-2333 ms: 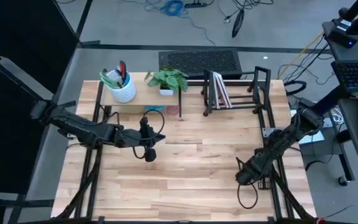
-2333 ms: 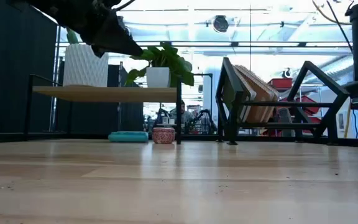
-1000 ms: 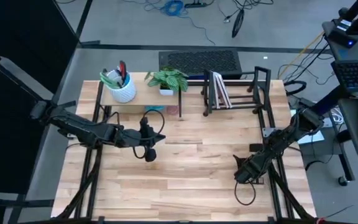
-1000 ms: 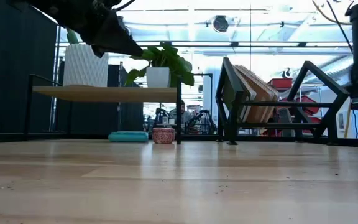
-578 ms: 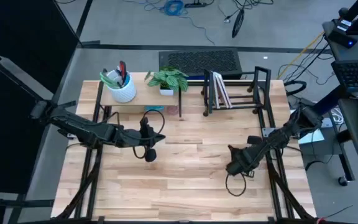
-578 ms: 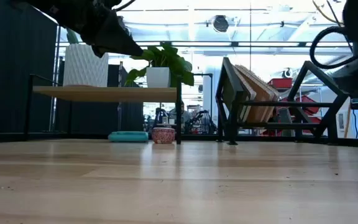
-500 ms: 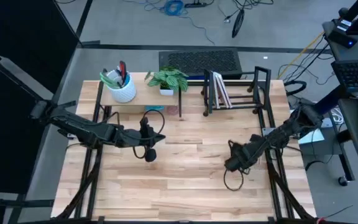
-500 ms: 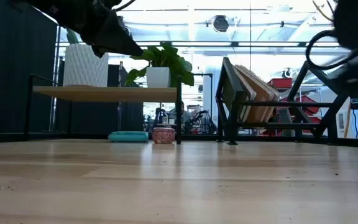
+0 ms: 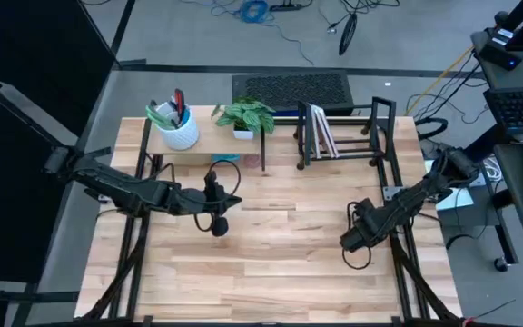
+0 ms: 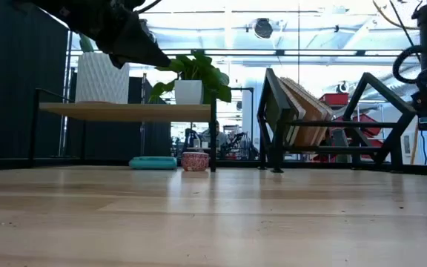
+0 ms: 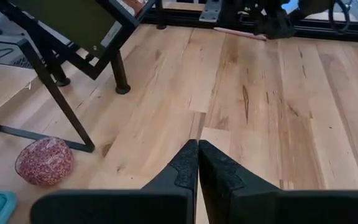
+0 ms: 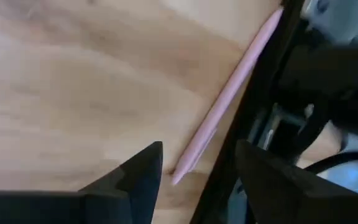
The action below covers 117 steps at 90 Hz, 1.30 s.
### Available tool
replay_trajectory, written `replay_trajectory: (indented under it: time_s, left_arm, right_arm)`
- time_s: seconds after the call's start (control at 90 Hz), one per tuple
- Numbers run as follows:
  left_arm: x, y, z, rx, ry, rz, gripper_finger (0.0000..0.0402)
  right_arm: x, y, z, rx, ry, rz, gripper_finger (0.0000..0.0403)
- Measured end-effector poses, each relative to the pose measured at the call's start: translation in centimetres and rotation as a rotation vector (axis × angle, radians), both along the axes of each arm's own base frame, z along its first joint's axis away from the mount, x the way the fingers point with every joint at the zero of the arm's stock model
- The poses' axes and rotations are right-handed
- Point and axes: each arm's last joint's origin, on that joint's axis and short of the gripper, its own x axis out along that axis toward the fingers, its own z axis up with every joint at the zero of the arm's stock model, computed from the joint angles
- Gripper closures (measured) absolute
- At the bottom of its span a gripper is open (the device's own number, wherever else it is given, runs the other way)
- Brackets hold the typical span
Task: Stock shelves
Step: Put the pink pen into the white pen holder
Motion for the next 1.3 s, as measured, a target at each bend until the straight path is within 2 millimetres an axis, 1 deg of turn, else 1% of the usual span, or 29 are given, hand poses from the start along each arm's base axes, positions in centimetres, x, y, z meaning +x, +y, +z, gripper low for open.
replay_trajectory:
  time_s: [0.233, 0.356, 0.444, 0.6, 0.733, 0.844, 1.056, 1.3]
  left_arm:
    - [0.0, 0.0, 0.0, 0.003, 0.001, -0.002, 0.0402]
    - [0.0, 0.0, 0.0, 0.005, 0.001, -0.003, 0.0402]
    - [0.0, 0.0, -0.1, 0.006, 0.007, -0.003, 0.0402]
    - [0.1, 0.0, -0.4, 0.01, 0.019, -0.003, 0.0402]
    - [0.3, -0.1, -0.8, 0.015, 0.04, -0.003, 0.0402]
    - [0.5, -0.1, -1.1, 0.019, 0.054, -0.004, 0.0402]
    - [0.7, -0.2, -1.5, 0.02, 0.069, -0.002, 0.0402]
    - [0.7, -0.2, -1.6, 0.018, 0.07, -0.001, 0.0402]
  right_arm:
    - [0.1, -0.1, -0.2, -0.008, -0.016, -0.053, 0.0228]
    - [-0.1, 0.5, -0.4, -0.015, -0.041, -0.081, 0.0231]
    - [-0.5, 1.0, -0.4, -0.066, -0.057, -0.143, 0.0232]
    - [-1.5, 2.0, -1.3, -0.136, -0.059, -0.218, 0.0232]
    - [-2.4, 2.9, -2.9, -0.165, -0.129, -0.298, 0.0232]
    - [-2.5, 2.9, -3.5, -0.197, -0.127, -0.306, 0.0232]
    - [-2.4, 2.8, -3.6, -0.222, -0.152, -0.28, 0.0242]
    - [-2.7, 3.2, -3.7, -0.224, -0.193, -0.238, 0.0246]
